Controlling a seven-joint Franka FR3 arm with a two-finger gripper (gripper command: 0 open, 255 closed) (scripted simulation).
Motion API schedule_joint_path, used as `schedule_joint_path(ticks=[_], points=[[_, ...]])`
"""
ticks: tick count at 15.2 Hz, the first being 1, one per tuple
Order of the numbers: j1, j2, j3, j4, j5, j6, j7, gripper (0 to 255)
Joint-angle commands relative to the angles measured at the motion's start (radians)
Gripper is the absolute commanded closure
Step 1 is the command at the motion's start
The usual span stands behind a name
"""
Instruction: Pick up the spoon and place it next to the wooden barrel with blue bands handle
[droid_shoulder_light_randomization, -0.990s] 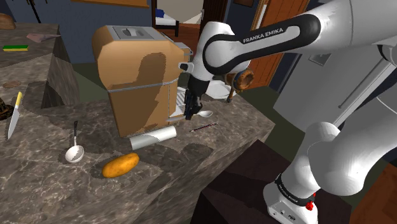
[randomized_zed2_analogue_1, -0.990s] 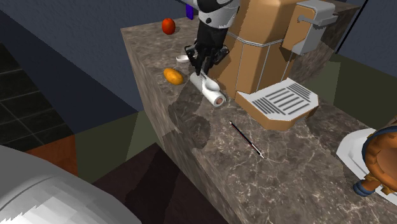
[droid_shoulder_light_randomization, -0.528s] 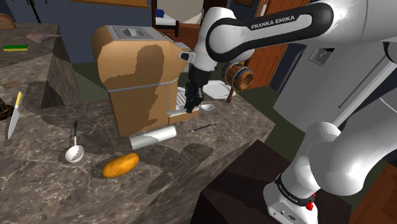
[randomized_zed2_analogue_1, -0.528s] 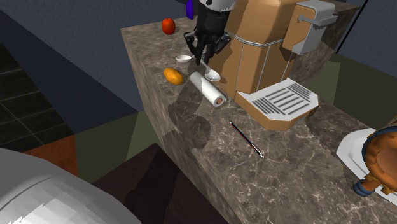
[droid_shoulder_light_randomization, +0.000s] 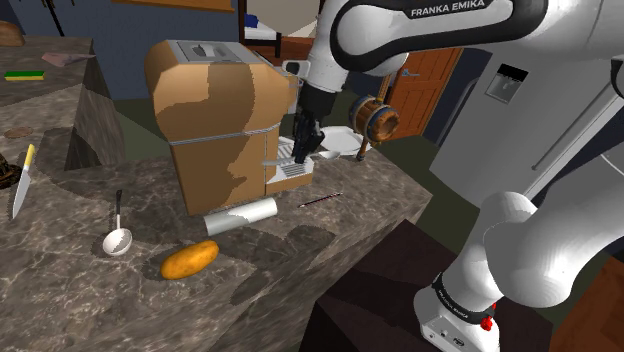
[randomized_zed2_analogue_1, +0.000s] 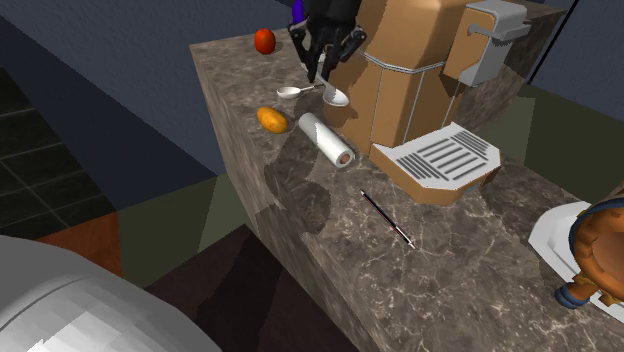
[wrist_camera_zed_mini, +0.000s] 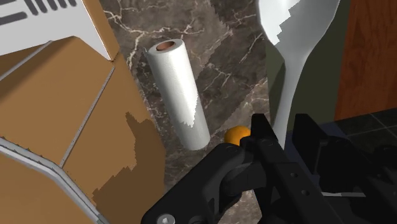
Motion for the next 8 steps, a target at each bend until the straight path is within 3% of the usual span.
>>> schedule_joint_path(ticks=[1, 8], points=[[0.000, -0.004, 0.000, 0.024, -0.003, -0.027, 0.007, 255], [-0.002, -0.013, 0.000, 0.108, -0.012, -0.119, 0.029, 255]])
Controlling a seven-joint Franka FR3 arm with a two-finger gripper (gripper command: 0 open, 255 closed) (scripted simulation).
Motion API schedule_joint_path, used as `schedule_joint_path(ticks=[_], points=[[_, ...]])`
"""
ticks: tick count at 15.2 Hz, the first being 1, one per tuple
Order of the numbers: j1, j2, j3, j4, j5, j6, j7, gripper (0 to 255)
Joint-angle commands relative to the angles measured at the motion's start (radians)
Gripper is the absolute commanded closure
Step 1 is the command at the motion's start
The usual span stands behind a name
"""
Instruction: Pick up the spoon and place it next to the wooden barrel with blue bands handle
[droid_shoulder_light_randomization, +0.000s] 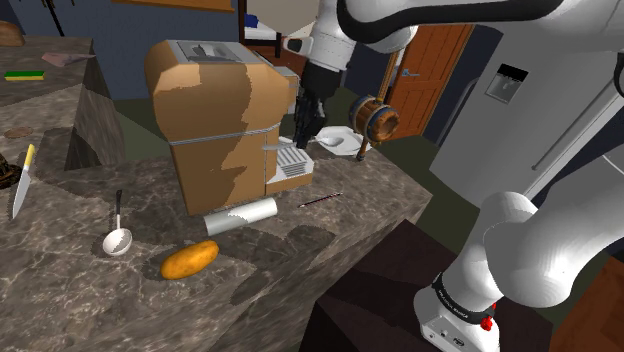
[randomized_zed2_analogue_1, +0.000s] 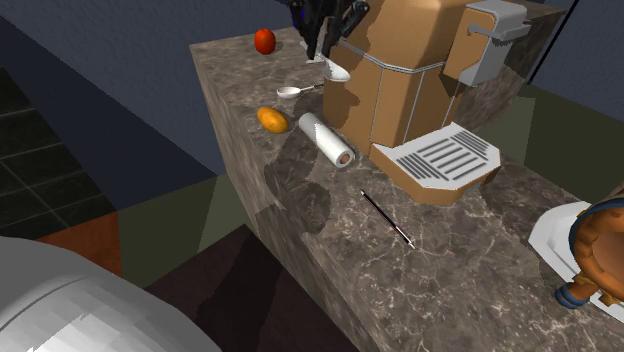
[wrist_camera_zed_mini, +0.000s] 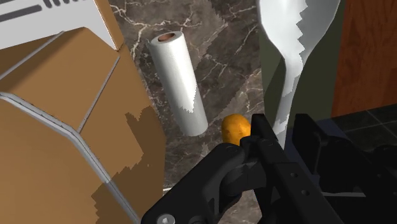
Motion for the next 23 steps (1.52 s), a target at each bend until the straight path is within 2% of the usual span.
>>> schedule_joint_path(ticks=[1, 10, 16, 23], points=[[-0.001, -0.002, -0.001, 0.027, -0.002, -0.028, 0.005, 255], [-0.001, 0.004, -0.003, 0.144, -0.008, -0.138, 0.029, 255], [-0.053, -0.117, -0.080, 0.046, -0.047, -0.184, -0.079, 255], [-0.118, -0.220, -0.184, -0.016, -0.113, -0.250, -0.212, 255]])
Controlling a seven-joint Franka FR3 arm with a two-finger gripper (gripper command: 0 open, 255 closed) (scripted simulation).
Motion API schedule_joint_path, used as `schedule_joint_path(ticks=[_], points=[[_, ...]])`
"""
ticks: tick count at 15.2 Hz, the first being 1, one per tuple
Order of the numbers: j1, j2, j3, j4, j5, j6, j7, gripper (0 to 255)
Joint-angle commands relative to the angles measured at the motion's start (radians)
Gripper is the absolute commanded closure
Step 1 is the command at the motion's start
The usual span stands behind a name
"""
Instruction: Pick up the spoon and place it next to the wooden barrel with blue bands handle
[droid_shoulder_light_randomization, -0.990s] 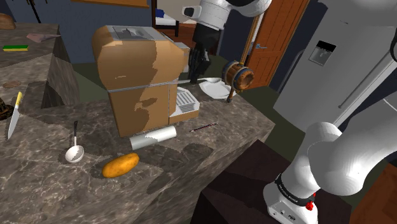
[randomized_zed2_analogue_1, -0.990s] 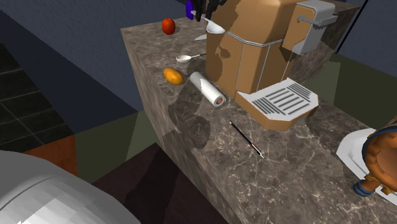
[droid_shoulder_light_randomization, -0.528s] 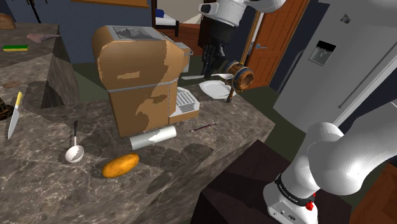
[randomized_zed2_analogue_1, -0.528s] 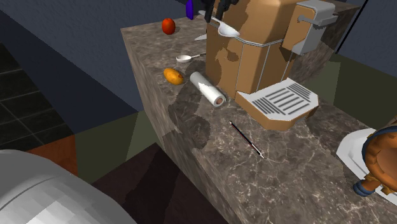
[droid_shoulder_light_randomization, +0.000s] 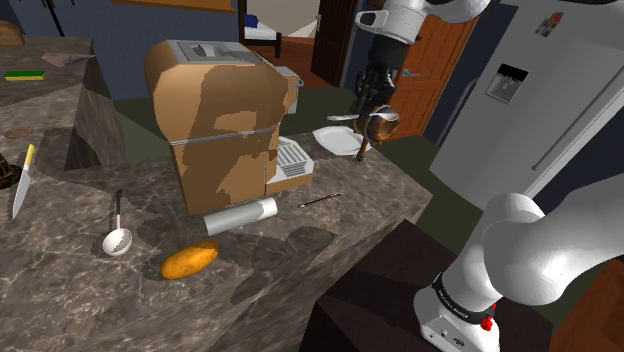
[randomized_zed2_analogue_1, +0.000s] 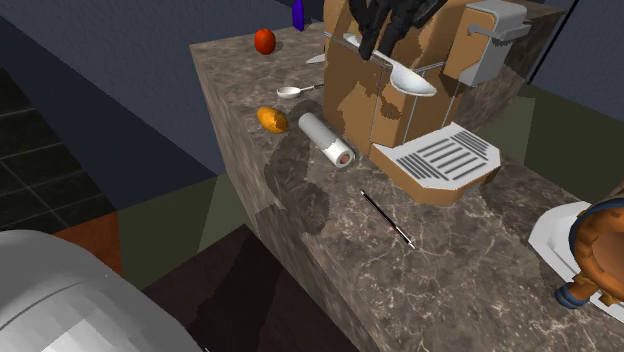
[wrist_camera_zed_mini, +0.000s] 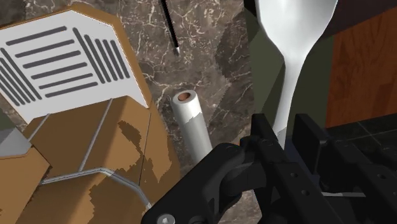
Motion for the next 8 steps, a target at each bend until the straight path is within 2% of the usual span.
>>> schedule_joint_path(ticks=[1, 8], points=[[-0.019, -0.026, -0.032, -0.012, -0.022, -0.021, -0.041, 255], [-0.081, -0.073, -0.152, -0.009, -0.101, -0.090, -0.190, 255]])
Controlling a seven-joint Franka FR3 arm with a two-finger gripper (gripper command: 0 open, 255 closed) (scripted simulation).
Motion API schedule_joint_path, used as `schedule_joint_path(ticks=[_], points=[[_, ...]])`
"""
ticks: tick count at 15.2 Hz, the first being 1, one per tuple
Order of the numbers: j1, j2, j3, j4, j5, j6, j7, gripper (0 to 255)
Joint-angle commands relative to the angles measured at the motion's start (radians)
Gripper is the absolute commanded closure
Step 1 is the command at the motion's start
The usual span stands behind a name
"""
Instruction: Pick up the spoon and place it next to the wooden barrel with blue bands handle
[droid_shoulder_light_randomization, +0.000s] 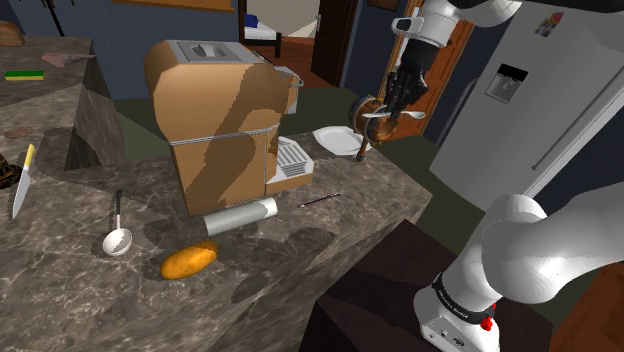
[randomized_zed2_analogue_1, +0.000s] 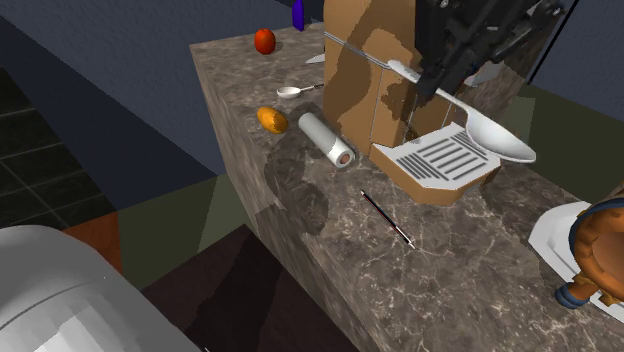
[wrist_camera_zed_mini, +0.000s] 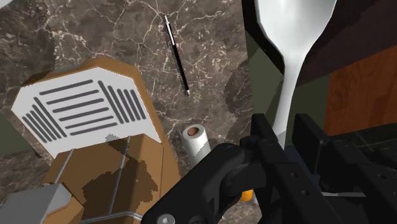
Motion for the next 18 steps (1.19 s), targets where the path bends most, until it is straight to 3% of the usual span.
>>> schedule_joint_path(ticks=[1, 14, 18], points=[[-0.018, -0.016, -0.032, 0.009, -0.024, -0.030, -0.041, 255], [-0.073, 0.063, -0.321, 0.177, -0.145, -0.130, -0.377, 255], [-0.080, 0.052, -0.327, 0.116, -0.155, -0.079, -0.379, 255]])
